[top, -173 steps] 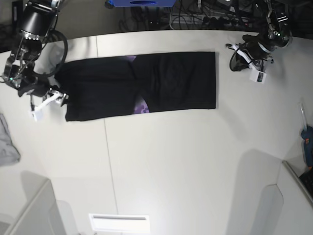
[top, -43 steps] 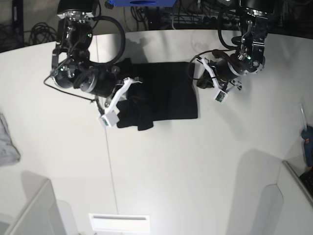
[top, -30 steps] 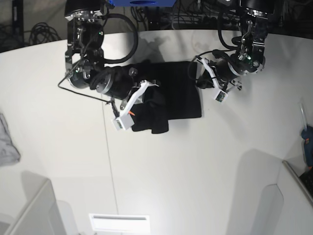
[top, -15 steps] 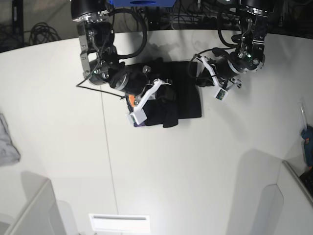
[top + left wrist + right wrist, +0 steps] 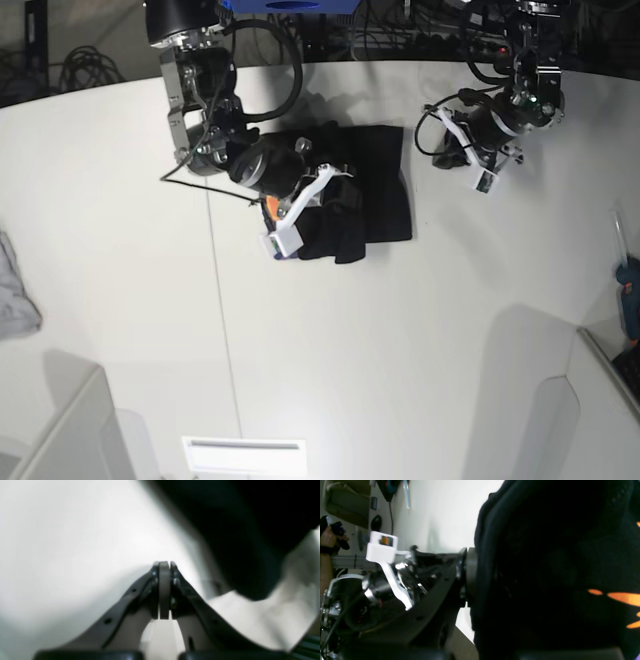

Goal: Fold the T-shirt properly
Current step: 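Release with the left gripper and raise it away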

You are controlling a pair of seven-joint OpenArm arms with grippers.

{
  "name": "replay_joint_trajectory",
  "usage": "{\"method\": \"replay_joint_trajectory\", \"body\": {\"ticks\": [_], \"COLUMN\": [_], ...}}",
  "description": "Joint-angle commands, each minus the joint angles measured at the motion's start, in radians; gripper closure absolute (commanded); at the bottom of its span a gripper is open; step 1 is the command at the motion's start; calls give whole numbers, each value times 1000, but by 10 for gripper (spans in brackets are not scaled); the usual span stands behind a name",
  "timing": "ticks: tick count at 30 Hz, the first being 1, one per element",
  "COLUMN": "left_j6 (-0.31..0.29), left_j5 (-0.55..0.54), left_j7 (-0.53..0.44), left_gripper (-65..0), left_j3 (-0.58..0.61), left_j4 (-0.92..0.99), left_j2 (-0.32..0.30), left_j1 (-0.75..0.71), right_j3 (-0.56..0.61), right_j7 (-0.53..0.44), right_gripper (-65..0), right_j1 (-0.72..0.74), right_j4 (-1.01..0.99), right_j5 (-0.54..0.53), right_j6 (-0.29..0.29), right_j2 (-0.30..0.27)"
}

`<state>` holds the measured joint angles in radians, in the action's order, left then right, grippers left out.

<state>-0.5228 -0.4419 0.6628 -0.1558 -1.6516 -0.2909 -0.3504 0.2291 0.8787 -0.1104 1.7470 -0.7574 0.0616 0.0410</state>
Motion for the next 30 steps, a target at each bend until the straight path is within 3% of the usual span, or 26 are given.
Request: {"method": "replay_joint_trajectory", "body": {"ticks": [1, 9, 30], "left_j6": [-10, -152, -158], "left_j5": [-5, -5, -5], "left_j7": [2, 4, 4], "left_gripper": [0, 0, 0], "left_j3": [-17, -192, -244], "left_j4": [-29, -51, -48], "left_j2": [-9, -3, -8], "left_j1": [-20, -95, -115], "right_j3": [-3, 5, 6], "right_j7": [-19, -54, -59], "right_gripper": [0, 0, 0], "right_j1": [16, 27, 22], "right_j4": [12, -49, -51], "right_j5": [-21, -21, -23], "right_j6": [7, 7, 7], "right_j2": [4, 13, 13]}}
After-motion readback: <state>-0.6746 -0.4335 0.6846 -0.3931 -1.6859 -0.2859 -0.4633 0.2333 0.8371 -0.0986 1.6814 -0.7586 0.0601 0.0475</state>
